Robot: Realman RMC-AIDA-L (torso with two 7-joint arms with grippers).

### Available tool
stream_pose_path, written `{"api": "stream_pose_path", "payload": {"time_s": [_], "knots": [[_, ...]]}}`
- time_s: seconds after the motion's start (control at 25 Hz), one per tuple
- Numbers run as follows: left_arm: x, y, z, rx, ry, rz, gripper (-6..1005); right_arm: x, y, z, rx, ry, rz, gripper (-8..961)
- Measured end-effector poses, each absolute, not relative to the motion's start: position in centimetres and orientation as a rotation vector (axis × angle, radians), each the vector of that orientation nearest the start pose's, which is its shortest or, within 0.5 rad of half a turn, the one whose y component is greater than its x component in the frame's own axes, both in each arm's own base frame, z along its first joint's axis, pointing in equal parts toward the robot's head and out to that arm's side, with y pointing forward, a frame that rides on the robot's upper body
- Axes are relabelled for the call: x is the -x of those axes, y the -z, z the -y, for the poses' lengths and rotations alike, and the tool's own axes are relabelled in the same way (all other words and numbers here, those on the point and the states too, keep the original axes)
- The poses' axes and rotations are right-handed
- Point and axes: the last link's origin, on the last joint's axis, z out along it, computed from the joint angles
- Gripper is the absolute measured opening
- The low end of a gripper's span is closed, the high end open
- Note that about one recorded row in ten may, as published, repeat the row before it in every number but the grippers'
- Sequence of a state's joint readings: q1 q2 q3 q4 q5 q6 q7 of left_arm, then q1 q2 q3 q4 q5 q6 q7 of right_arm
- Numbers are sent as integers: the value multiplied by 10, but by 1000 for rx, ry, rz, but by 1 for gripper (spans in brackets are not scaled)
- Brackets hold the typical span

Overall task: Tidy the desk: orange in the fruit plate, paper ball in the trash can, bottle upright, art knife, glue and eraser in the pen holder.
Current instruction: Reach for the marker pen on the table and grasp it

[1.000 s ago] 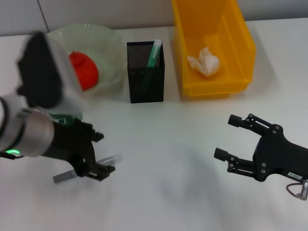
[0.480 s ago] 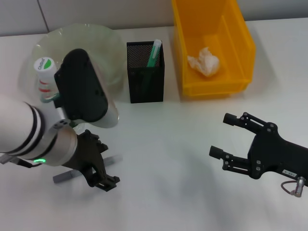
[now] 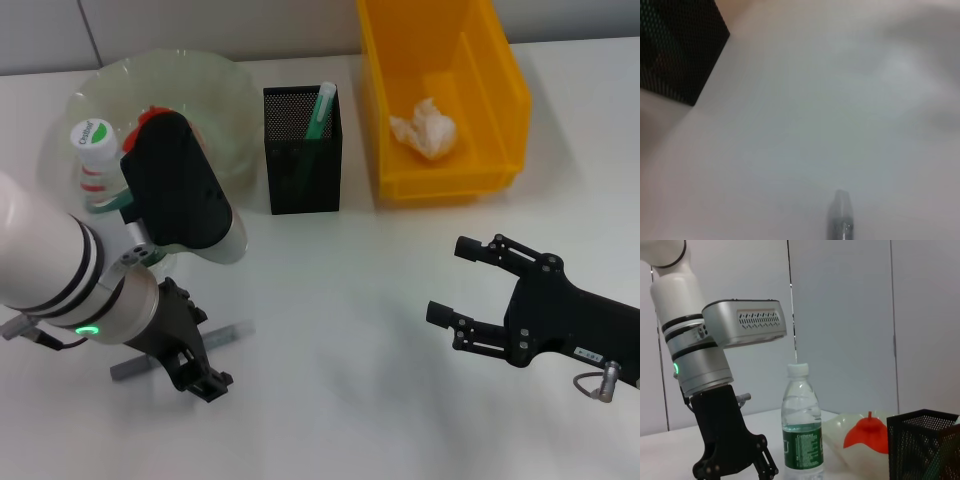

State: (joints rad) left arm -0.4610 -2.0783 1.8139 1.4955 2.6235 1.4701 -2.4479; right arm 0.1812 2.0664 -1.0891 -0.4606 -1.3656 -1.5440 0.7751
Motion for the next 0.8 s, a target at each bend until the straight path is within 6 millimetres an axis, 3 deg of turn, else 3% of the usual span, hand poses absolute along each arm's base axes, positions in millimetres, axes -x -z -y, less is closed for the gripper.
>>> {"api": "stream_pose_path", "payload": {"time_s": [0.48, 0.8], "knots": [[174, 61, -303, 2789, -764, 388, 683, -313, 26, -233, 2452, -906, -365, 834], [174, 61, -309, 2768, -754, 379, 514, -314, 28, -231, 2461, -903, -370, 834]]}}
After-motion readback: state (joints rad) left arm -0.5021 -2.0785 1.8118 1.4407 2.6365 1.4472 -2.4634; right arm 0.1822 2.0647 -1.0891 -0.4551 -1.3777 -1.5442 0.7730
